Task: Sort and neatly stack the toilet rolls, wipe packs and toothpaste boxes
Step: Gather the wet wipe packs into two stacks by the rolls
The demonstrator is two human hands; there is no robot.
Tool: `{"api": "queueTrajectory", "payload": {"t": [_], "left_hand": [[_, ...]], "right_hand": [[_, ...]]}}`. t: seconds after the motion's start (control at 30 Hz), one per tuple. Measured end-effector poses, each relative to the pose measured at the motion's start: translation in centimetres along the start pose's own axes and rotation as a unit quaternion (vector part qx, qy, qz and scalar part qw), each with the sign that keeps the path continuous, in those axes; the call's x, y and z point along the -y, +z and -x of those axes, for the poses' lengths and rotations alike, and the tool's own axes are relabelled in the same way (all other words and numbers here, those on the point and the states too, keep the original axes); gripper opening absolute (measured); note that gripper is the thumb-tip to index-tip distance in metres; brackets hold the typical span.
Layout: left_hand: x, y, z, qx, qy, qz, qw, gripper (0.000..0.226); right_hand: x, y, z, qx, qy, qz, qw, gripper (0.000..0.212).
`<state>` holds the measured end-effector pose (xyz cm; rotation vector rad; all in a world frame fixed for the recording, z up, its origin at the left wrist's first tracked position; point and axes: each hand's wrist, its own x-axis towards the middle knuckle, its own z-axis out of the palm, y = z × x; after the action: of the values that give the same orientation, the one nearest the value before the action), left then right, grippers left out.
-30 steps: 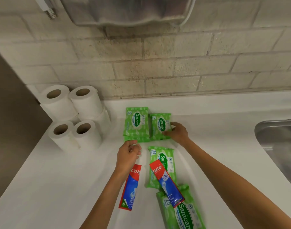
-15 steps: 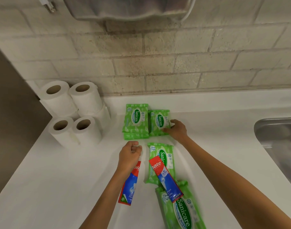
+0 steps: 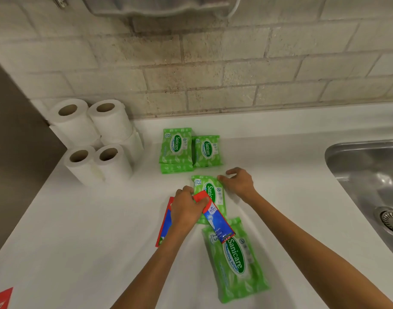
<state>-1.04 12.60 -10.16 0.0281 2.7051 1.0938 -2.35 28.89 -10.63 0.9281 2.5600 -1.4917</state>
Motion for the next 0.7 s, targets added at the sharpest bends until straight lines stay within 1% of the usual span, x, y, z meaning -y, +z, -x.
{"api": "queueTrajectory", "payload": {"t": [0.1,0.2,0.27,0.33,0.37,0.43,0.5,0.53,0.6,0.7], "left_hand": [[-0.1,0.1,0.5,-0.022,-0.001,-0.015,1.0,0.045],[-0.1,-0.1,0.7,-0.027,-0.006,0.003,1.0,0.038],[-0.3,-0.6,0.9,-0.027,-0.016,0.066,0.997,0.024],[-0.1,-1.2,0.7,-0.019,-0.029,0.157,0.987,0.01],[0.3,-1.7,0.6,-0.014,-0.034,0.197,0.98,0.011],[1.1,-2.7,0.5,0.002,-0.04,0.25,0.967,0.023],[1.9,-3.9,0.7,0.008,-0.046,0.285,0.958,0.023],[2.2,-4.6,0.8,0.01,-0.047,0.295,0.954,0.02],[3.0,-5.6,1.2,0.029,-0.049,0.29,0.955,0.013],[4.4,-6.2,2.0,0.077,-0.06,0.235,0.967,0.013]], "right_hand": [[-0.4,0.4,0.6,0.035,0.016,0.005,0.999,0.054],[-0.4,0.7,0.8,0.046,0.011,0.004,0.999,0.066],[-0.3,0.7,0.9,0.049,0.012,0.0,0.999,0.072],[-0.2,0.8,0.8,0.049,0.016,-0.006,0.999,0.073],[-0.2,0.8,0.9,0.05,0.017,-0.008,0.999,0.072],[-0.1,0.7,1.1,0.054,0.019,-0.007,0.998,0.062],[0.1,0.5,1.5,0.056,0.016,0.002,0.998,0.038],[0.1,0.5,1.5,0.054,0.013,0.008,0.998,0.033],[0.0,0.6,1.6,0.05,0.012,0.02,0.998,0.042],[0.2,0.5,2.3,0.05,0.016,0.031,0.998,0.046]]}}
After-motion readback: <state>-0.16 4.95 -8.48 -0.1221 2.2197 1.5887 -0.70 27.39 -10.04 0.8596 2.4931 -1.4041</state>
